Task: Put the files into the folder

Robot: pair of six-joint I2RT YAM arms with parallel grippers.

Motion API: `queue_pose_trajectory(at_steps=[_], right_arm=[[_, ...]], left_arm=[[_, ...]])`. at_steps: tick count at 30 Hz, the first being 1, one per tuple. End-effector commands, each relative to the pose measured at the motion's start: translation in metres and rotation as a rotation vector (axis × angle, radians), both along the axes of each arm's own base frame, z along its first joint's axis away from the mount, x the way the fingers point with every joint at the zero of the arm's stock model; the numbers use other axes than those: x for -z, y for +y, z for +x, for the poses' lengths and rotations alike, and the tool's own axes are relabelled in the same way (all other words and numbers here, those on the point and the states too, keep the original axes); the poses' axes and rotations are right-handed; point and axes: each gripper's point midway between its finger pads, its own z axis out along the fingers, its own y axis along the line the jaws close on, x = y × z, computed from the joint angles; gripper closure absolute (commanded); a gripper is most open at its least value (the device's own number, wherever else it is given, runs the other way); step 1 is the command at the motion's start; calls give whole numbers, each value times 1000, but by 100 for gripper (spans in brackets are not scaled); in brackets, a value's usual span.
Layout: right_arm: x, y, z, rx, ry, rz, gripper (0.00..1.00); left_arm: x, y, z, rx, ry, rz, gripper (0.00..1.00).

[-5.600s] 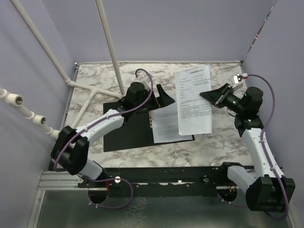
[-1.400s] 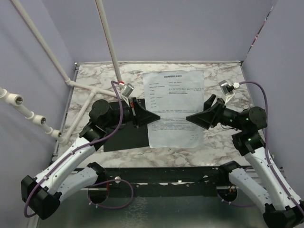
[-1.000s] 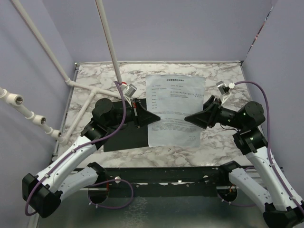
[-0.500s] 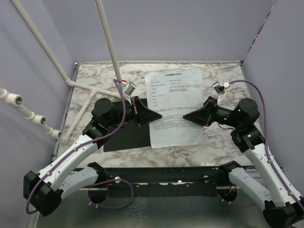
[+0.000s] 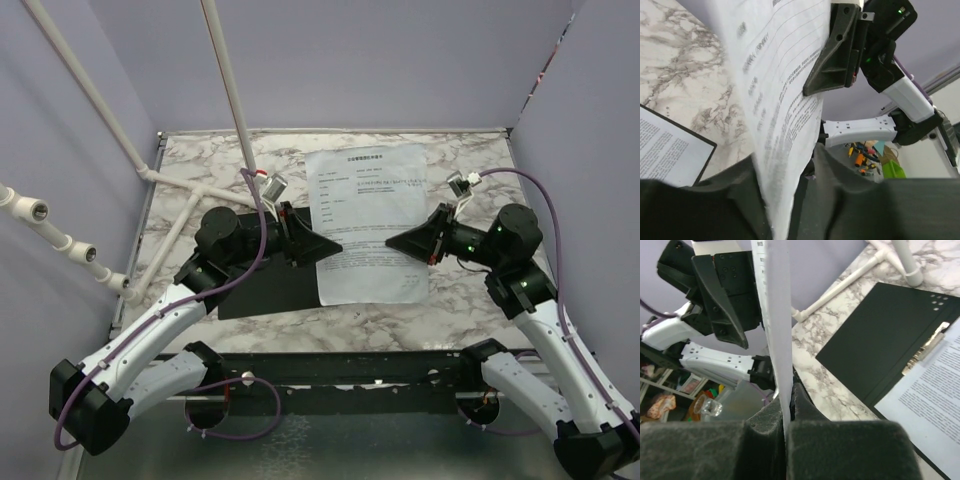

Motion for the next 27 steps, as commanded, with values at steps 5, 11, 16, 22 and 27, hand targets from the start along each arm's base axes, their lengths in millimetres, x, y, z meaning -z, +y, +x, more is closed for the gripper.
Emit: queue_pose_trajectory(at_steps=[5,11,16,22,27], right_arm=[[-2,-13,25,156,20,-115,100],[17,-17,49,229,127,-204,100],[45,-12,65,231,240,-259,100],[78,-13,84,270,325,-318,100],[107,-12,98,286,384,-371,100]], left_arm=[[34,21,52,-323,59,155,27],[74,42,88,-547,172,320,13],[103,58,108,-676,238,443,1],[143,74,127,-798,297,573,1],[177,84,137,-866,340,668,1]])
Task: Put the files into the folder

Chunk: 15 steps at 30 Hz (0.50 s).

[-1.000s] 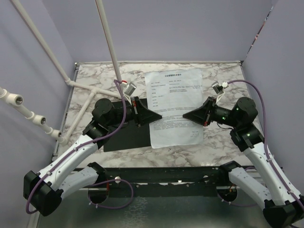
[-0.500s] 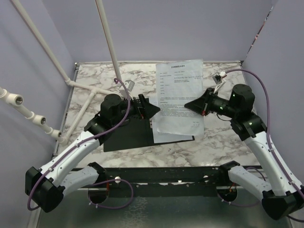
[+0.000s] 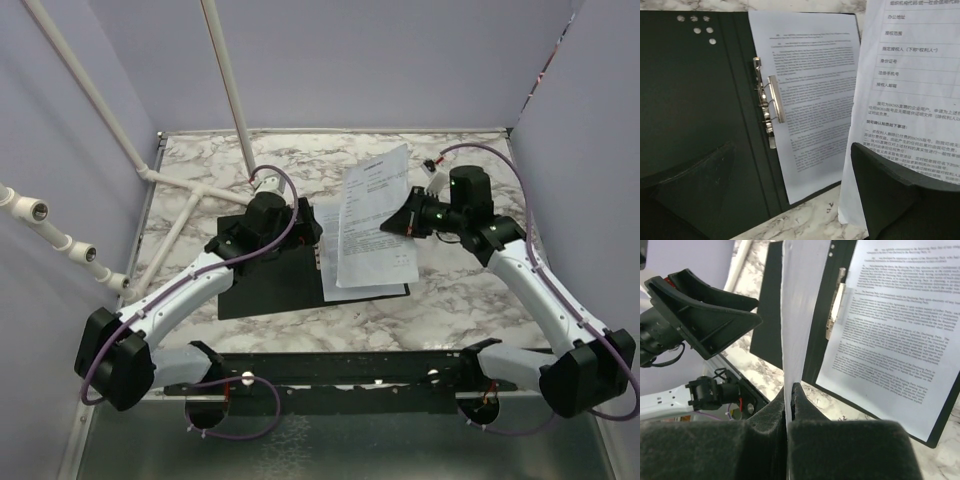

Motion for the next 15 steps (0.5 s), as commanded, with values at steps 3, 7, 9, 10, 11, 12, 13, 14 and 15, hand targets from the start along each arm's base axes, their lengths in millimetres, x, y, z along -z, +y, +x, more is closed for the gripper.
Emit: queue_pose_trajectory(at_steps=[3,7,9,10,11,12,13,14,15], right_arm=[[35,1,13,7,65,-61,100],[59,6,18,-19,128,-86,100],[68,9,21,-37,147,-88,100],[73,10,22,-43,157,-85,100],[77,12,23,-50,167,-82,100],[82,14,24,-58,180,-80,100],[86,16,25,-69,191,-76,100],[89,18,25,-83,201,-69,100],[93,21,26,-98,215,-61,100]], left_arm=[[44,34,18,-160,62,161,1],[77,45,21,-216,163,172,1],[89,45,22,-226,192,183,1],[95,47,22,-236,205,191,1],[100,48,22,-240,215,198,1],[105,48,22,-245,222,207,1],[110,50,23,-252,229,218,1],[115,52,23,-257,238,231,1],[120,53,23,-257,247,243,1]])
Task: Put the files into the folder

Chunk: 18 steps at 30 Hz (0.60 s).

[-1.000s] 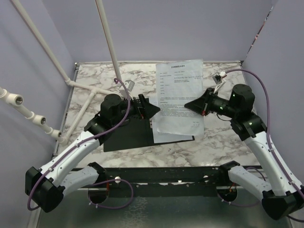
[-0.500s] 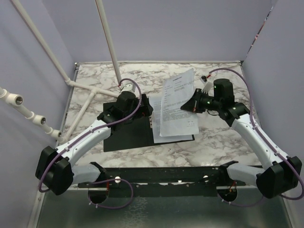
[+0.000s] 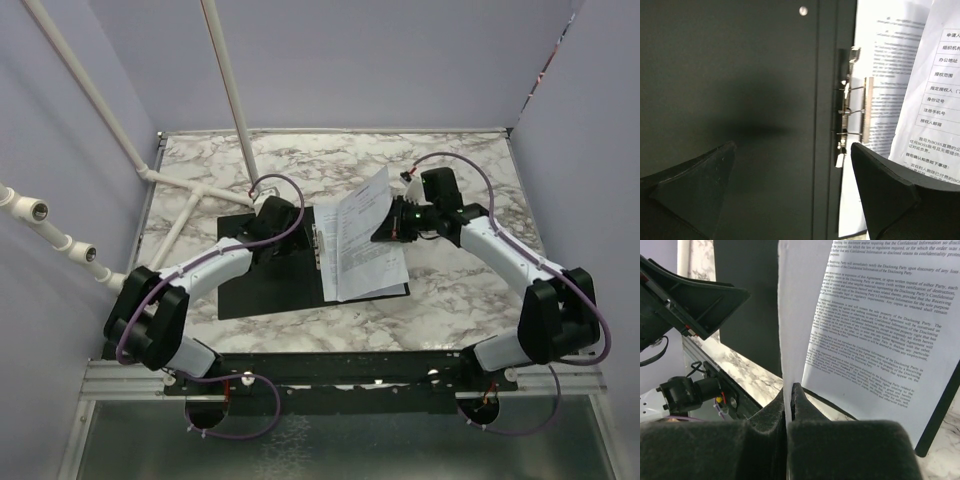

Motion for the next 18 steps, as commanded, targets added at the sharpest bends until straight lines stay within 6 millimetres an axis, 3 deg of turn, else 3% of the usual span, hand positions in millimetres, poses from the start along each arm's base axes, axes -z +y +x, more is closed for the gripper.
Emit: queue_pose_trajectory(at_steps=[1,10,18], right_arm=[[9,15,1,-85,12,53,100],[24,24,9,-111,56,95,100],[40,31,20,-123,92,117,100]], left_arm=[[26,12,-2,-48,49,62,1],[57,19,-10,-49,112,119,1],[70,19,-15,-36,141,123,1]])
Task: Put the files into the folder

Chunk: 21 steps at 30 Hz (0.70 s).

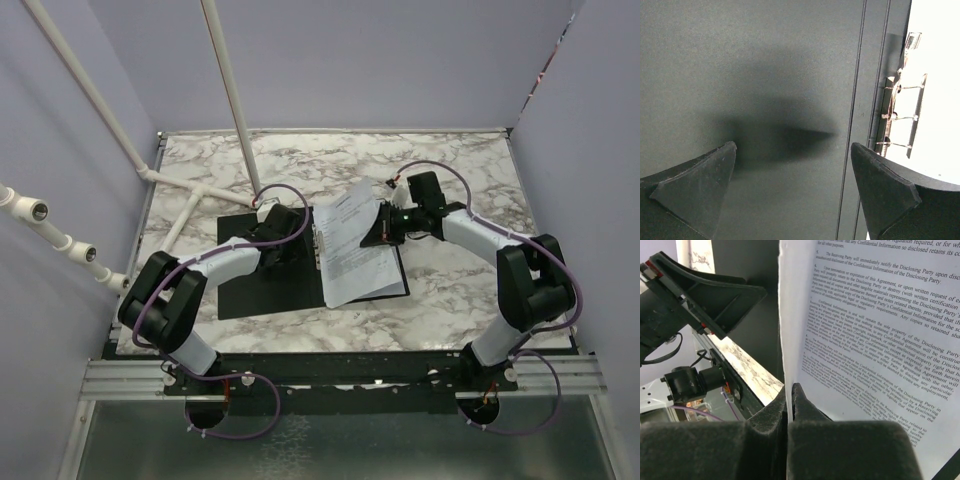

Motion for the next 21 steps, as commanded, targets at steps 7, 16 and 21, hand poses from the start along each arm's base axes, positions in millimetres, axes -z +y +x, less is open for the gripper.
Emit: queue_pose_trajectory(at_steps=[7,16,21], right_arm=[[13,1,17,16,10,24,100],[35,1,19,24,46,16,100],[45,-3,15,28,62,-6,99]], left_arm=[[20,8,-11,1,42,31,1],[23,6,-13,12,49,21,1],[21,6,-13,16,43,19,1]])
